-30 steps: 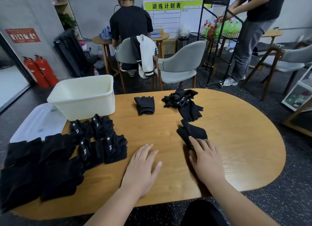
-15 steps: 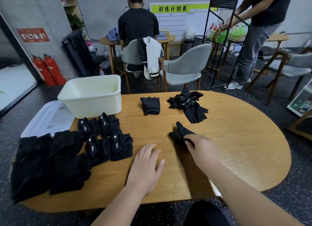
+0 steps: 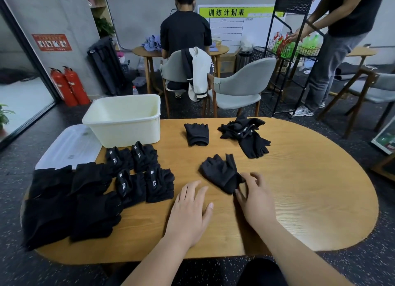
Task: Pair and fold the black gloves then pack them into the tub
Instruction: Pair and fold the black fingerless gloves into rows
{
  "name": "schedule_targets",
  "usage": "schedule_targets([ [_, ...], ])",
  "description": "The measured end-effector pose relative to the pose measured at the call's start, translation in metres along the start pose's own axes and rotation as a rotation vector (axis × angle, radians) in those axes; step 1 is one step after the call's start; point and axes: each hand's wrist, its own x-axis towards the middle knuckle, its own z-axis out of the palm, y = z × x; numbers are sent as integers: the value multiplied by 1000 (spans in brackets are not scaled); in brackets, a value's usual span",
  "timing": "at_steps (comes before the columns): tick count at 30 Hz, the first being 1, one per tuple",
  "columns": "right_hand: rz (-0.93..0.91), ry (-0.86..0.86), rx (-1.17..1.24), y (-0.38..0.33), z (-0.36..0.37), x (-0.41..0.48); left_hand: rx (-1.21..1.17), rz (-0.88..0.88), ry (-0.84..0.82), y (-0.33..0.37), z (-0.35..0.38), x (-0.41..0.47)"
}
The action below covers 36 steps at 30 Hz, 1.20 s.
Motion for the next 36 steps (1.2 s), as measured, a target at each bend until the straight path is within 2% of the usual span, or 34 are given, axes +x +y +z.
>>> schedule_targets([
  [5, -178, 53, -227, 3, 14, -9, 1, 4, -3, 1, 0, 0],
  [8, -212, 61, -237, 1, 13, -10, 10, 18, -11, 1, -1, 0],
  [12, -392, 64, -231, -2, 12, -16, 50, 93, -37, 1, -2, 1],
  [15, -443, 57, -216, -3, 11, -17, 80, 146, -83, 0, 1, 1],
  [27, -375, 49, -207, -3, 10, -16, 116, 161, -131, 2, 0, 4],
  [31, -237, 28, -136, 2, -1, 3, 112, 177, -160, 2, 0, 9],
  [33, -167, -28, -190, 7, -8, 24, 104, 173, -166, 3, 0, 11],
  [36, -81, -212, -272, 15, -17, 63, 96, 170, -164, 3, -1, 10],
])
